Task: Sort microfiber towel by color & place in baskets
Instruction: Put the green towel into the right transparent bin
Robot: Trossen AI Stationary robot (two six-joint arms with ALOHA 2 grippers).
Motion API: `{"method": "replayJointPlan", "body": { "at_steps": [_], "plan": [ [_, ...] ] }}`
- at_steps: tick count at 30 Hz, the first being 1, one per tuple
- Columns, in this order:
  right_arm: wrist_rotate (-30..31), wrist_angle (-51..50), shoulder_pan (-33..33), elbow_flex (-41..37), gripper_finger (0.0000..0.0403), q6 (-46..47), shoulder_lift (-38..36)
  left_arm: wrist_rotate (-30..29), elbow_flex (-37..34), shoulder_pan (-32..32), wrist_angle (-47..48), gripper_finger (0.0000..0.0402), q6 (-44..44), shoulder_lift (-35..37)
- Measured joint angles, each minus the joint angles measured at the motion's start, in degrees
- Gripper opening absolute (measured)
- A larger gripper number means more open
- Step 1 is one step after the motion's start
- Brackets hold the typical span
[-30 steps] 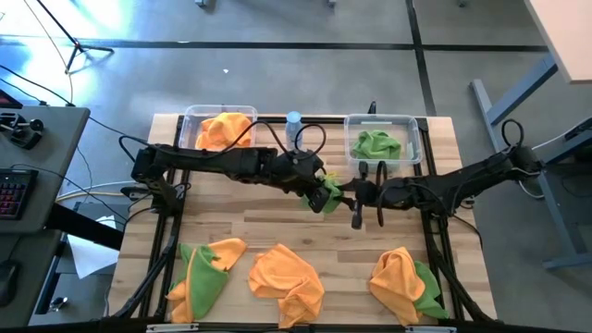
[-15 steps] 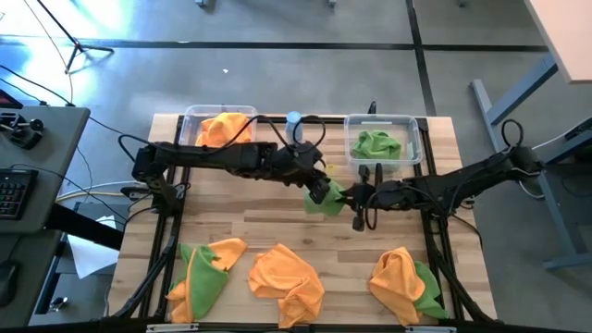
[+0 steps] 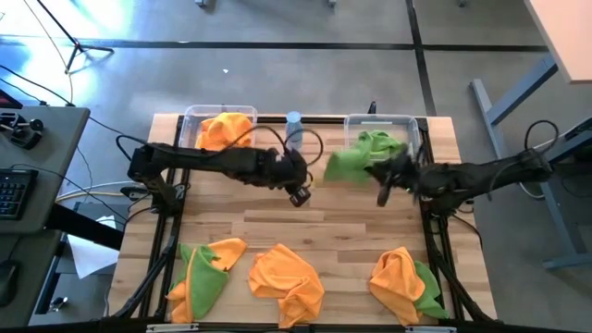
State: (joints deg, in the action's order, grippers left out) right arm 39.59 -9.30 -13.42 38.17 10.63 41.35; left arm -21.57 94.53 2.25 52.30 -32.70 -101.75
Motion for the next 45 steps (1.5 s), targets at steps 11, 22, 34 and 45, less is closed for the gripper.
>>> {"method": "replayJointPlan", "body": {
  "at_steps": [11,22,34,45],
  "plan": [
    [7.4,-16.8,8.2,7.1,0.0003,8.5,-6.2,1.0,-21.4,1.6,-16.6,0.009,2.0,9.3],
    [3.3,-40.0,23.6,17.8,0.0003,23.9,7.2,3.3,-38.2,-1.9,-26.9,0.0089,8.4,27.4],
    [-17.9,-43.7,40.7,18.0,0.0003,33.1,22.5,8.3,-43.8,-5.8,-26.6,0.0089,18.4,41.3],
    [-29.2,-42.4,52.3,18.0,0.0012,35.2,33.3,12.6,-52.1,-9.1,-26.3,0.0089,19.4,51.8]
  ]
}}
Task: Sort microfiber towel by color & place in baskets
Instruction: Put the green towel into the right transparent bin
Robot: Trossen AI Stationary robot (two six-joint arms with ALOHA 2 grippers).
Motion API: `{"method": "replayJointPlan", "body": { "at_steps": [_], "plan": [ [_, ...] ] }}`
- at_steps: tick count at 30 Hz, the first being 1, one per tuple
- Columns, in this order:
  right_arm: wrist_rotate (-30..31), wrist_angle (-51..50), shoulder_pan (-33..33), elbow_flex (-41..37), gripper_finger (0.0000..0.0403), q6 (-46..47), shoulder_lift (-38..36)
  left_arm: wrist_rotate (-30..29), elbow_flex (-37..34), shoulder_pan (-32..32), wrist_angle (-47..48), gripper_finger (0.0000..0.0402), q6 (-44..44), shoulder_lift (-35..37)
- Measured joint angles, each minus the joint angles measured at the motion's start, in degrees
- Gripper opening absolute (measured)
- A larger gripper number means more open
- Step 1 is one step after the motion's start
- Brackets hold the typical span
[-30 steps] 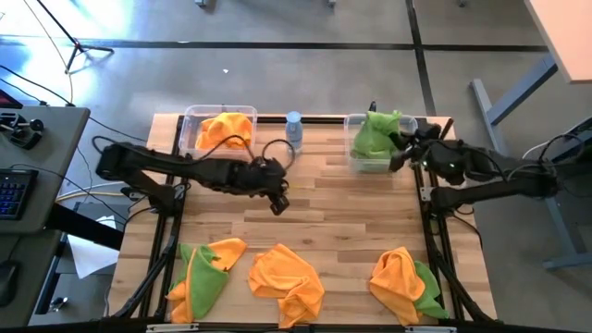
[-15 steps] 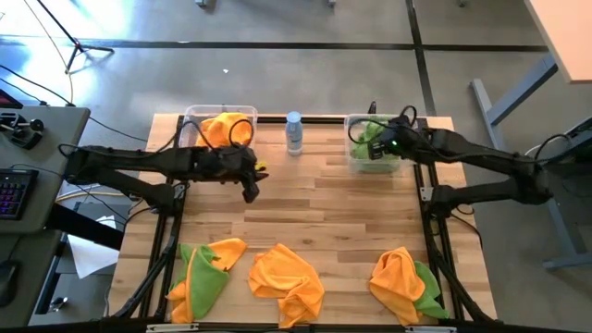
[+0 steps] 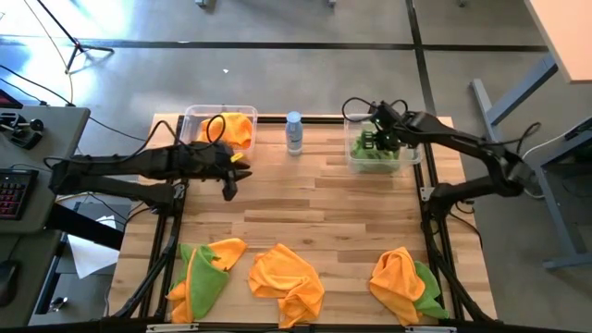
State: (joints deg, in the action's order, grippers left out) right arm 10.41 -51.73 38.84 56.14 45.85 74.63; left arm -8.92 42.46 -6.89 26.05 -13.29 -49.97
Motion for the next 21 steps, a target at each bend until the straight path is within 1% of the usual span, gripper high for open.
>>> {"method": "replayJointPlan", "body": {
  "at_steps": [6,12,16,21],
  "plan": [
    [-0.8,1.4,2.2,0.0,0.0044,-0.8,6.4,0.8,-2.6,-0.1,-0.3,0.0089,-2.0,3.3],
    [-0.8,5.0,2.4,0.0,0.0103,-0.8,10.8,0.9,-2.9,-0.1,-0.7,0.0089,-2.5,3.9],
    [-2.1,7.6,2.5,0.0,0.0153,-0.9,10.6,0.9,-2.9,-0.1,-0.7,0.0089,-2.2,3.9],
    [-3.0,6.1,2.5,1.8,0.0206,-3.0,7.6,0.9,-3.0,-0.1,-0.7,0.0089,-2.2,3.9]
  ]
}}
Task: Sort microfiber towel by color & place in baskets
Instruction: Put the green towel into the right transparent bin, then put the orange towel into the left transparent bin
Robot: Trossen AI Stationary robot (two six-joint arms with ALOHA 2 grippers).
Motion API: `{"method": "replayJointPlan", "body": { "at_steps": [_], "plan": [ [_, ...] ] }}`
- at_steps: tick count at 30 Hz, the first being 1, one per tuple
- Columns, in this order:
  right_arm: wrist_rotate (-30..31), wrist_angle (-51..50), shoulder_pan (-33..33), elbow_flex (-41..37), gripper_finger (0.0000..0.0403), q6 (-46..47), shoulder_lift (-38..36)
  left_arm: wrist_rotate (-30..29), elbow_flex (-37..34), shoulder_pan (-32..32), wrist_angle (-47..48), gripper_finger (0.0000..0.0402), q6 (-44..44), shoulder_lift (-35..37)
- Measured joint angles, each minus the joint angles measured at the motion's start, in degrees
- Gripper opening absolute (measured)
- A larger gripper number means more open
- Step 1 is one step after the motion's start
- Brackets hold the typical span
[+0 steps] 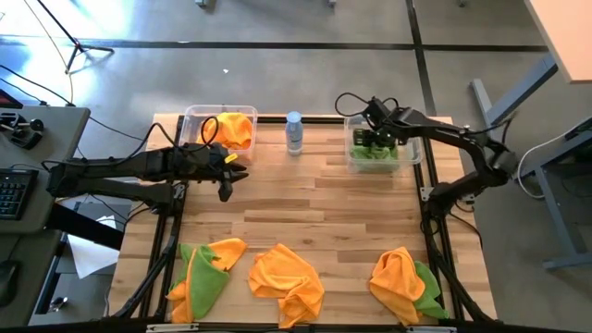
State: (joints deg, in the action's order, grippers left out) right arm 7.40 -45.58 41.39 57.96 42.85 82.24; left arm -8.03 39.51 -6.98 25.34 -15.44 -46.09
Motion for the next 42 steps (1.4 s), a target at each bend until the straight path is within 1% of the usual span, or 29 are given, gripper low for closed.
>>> {"method": "replayJointPlan", "body": {
  "at_steps": [2,5,11,19,21,28,33,42],
  "plan": [
    [-0.2,-1.9,0.0,1.2,0.022,-1.0,-1.5,0.0,0.0,0.0,0.0,0.0089,0.0,0.0],
    [0.0,-4.8,0.0,3.3,0.0229,-1.8,-4.2,0.0,0.0,0.0,0.0,0.0089,0.0,0.0],
    [3.6,-10.1,-0.8,7.0,0.023,-1.7,-10.1,-1.2,0.0,0.0,0.0,0.0089,0.3,0.0],
    [4.8,-12.8,-3.9,7.2,0.0231,-0.4,-16.2,-1.5,0.0,0.0,0.0,0.0089,2.6,0.0],
    [5.7,-13.6,-4.9,7.2,0.0231,-0.2,-17.0,-1.5,0.0,0.0,0.0,0.0089,2.6,0.0],
    [5.7,-15.9,-7.9,7.2,0.0231,2.1,-17.9,-1.5,0.0,0.0,0.0,0.0089,2.2,0.0],
    [5.8,-17.4,-12.3,7.1,0.0231,2.6,-17.9,-1.5,0.0,0.0,0.0,0.0089,2.0,0.0],
    [9.3,-19.1,-20.9,7.1,0.0231,8.2,-19.7,-1.5,0.0,0.0,0.0,0.0089,2.1,0.0]
  ]
}}
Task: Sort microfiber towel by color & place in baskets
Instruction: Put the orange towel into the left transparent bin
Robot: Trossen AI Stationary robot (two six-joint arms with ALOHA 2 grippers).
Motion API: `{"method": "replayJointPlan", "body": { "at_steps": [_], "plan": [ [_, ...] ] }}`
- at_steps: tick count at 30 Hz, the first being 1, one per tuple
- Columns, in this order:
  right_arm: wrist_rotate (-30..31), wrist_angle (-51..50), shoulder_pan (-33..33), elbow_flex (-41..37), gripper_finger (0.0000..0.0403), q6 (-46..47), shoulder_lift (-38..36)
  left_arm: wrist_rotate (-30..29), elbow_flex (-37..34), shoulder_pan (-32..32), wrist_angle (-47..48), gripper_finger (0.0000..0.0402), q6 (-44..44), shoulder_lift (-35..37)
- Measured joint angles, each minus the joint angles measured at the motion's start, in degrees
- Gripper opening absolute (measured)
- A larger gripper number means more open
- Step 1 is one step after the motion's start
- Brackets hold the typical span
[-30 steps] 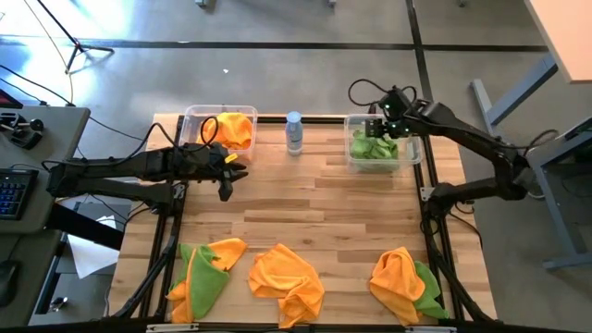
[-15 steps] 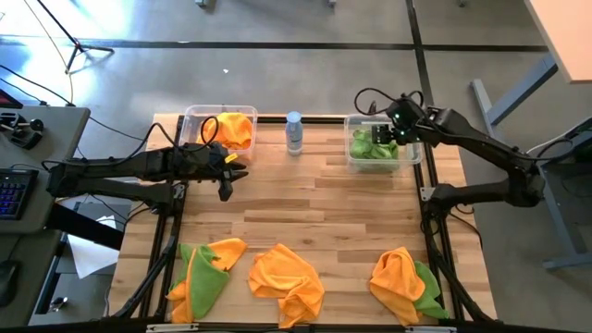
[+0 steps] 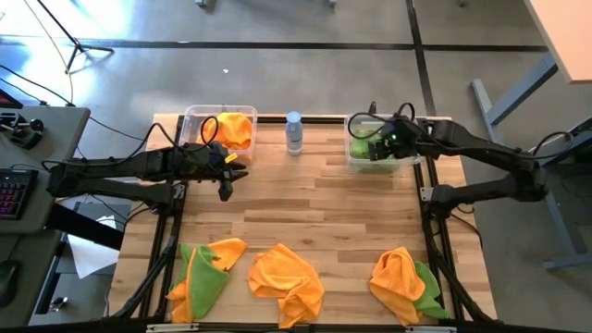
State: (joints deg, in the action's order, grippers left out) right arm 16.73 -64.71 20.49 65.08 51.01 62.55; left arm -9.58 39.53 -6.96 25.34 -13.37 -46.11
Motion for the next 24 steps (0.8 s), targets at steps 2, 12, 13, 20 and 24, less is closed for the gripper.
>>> {"method": "replayJointPlan", "body": {
  "at_steps": [2,12,13,20,24],
  "plan": [
    [0.0,0.1,-2.2,0.0,0.0231,0.7,-0.6,0.0,0.0,0.0,0.0,0.0089,0.0,0.0],
    [-4.7,-0.1,-11.9,0.0,0.023,-0.6,-0.6,0.0,0.0,0.0,0.0,0.0089,0.3,0.0],
    [-6.6,-0.1,-12.5,0.0,0.0229,-1.1,-0.4,0.0,0.0,0.0,0.0,0.0089,0.6,0.0],
    [-5.0,-0.2,-21.0,0.0,0.017,3.9,0.1,0.0,0.0,0.0,0.0,0.0089,1.0,0.0],
    [-1.0,-0.2,-26.6,0.0,0.0111,5.5,0.1,0.0,0.0,0.0,0.0,0.0089,1.0,0.0]
  ]
}}
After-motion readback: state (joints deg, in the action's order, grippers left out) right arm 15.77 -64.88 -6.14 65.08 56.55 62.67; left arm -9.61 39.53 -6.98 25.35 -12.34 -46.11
